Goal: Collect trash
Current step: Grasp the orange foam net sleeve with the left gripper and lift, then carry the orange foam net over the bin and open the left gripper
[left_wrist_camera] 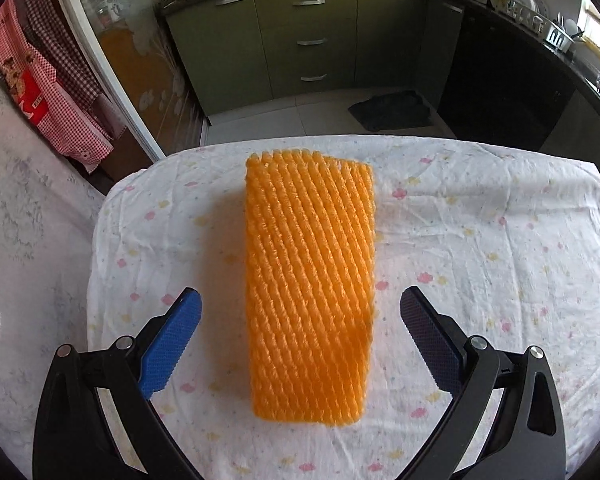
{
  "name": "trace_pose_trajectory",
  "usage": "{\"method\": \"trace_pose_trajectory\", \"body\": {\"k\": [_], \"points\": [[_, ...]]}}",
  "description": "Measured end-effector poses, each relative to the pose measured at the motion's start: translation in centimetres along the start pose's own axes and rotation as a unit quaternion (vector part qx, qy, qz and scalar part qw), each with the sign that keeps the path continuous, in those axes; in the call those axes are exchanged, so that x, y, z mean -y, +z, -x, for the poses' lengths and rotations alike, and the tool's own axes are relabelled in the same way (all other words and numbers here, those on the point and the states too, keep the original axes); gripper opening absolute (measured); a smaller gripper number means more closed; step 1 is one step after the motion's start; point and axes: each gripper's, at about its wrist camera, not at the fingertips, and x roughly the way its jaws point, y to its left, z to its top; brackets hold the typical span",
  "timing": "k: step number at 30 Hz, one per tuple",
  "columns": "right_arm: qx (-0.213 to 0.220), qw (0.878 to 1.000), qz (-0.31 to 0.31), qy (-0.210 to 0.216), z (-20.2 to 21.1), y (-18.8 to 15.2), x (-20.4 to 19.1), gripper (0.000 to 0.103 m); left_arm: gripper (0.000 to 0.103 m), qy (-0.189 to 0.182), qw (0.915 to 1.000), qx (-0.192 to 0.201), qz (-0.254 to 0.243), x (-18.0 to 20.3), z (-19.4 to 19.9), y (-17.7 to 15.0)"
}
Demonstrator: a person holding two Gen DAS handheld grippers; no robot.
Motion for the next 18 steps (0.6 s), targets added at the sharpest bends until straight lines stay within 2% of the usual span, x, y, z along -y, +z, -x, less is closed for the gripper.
{"method": "trace_pose_trajectory", "body": {"k": [1,6,7,10,12,14,18], "points": [[-0.001,1.0,0.001,0.001,-0.1,0.0,-0.1,0.047,0.097,-0.002,1.0,-0.001,0.002,0.0,-0.2,0.0],[-0.005,1.0,0.004,0.0,-0.3,-0.1,-0.3,0.049,0.063,-0.008,0.9998,-0.018,0.006,-0.5,-1.6,0.0],[-0.004,1.0,0.004,-0.001,-0.3,-0.1,-0.3,0.049,0.06,-0.011,0.9997,-0.02,0.009,-0.6,-1.7,-0.2],[-0.005,1.0,0.005,0.0,-0.3,-0.1,-0.3,0.049,0.046,-0.014,0.9998,-0.009,0.012,-1.1,-1.6,-0.5],[-0.005,1.0,0.006,0.0,-0.2,-0.1,-0.3,0.049,0.032,-0.015,0.9998,0.005,0.009,-1.2,-0.9,-0.8],[-0.004,1.0,0.007,0.001,-0.1,-0.2,-0.4,0.049,0.024,-0.017,0.9997,0.016,0.007,-1.5,-0.1,-1.1],[-0.001,1.0,0.01,0.0,0.2,-0.4,-0.7,0.049,0.02,-0.021,0.9984,0.052,-0.007,-1.4,2.9,-2.2]]}}
